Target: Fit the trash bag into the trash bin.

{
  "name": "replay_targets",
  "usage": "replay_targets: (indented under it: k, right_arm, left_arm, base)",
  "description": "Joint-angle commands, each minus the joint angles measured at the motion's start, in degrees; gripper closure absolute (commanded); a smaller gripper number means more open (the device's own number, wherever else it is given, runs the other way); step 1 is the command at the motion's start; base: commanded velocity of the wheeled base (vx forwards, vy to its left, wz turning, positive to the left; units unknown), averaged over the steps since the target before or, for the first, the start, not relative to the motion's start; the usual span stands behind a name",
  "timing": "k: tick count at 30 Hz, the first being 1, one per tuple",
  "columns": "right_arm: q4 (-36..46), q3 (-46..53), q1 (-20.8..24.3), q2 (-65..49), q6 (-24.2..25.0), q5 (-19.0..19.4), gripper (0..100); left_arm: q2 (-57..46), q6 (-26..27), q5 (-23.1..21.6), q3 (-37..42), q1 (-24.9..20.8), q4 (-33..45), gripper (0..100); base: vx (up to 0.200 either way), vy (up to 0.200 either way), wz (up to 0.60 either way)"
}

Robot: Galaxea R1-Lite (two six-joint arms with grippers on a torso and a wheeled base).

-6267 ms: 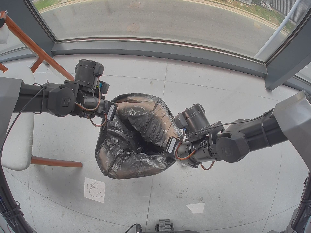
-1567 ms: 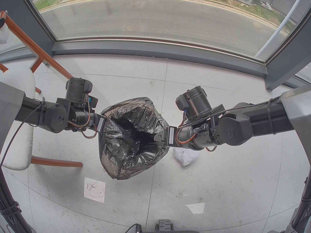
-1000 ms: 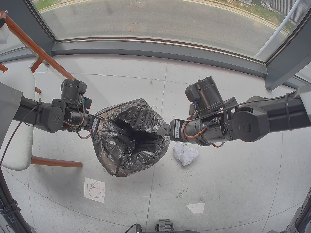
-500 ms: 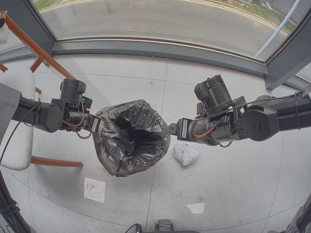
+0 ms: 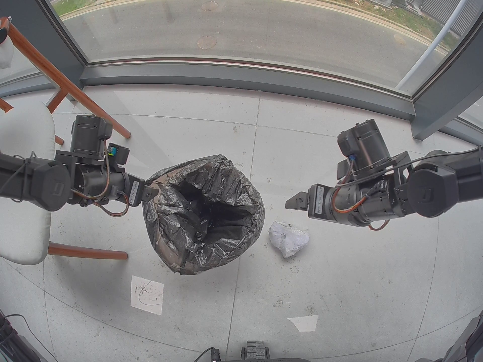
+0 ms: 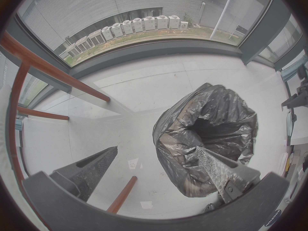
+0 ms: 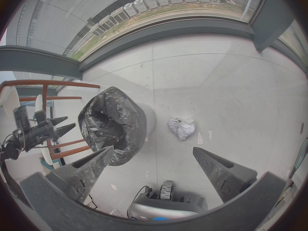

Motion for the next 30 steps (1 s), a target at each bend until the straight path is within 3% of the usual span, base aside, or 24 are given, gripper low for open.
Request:
replay_targets:
  k: [1,4,10,16,30]
  right_arm:
    - [-1.8,5.4,-3.5,-5.5,-0.1,0.1,0]
    - [-4.4,10.4,-5.9,-8.3,-0.4,0.3,0]
    - [-10.0,17.1,-10.9,-9.2,-1.7,1.3,0]
    - [-18.6,22.1,-17.3,-8.6,-9.9,3.0,0]
    - [-31.8,17.1,-19.3,2.8,-10.8,4.3,0]
  left_arm:
    - [-9.1,-0.2,-2.3,4.4,0.2,0.0,0]
    - [-14.2,-1.8,-6.4,8.5,0.2,0.0,0]
    - [-19.2,-5.0,-7.9,13.4,0.5,-0.4,0]
    - [-21.6,-7.9,-9.6,18.2,0.3,-3.8,0]
    - [-22.6,-12.9,-9.8,18.0,0.5,-8.9,0]
  base:
    - [0.0,0.0,0.0]
    - [0.0,0.0,0.0]
    - [0.0,0.0,0.0]
    - [0.0,0.0,0.0]
    - [-0.014,0.0,0.0]
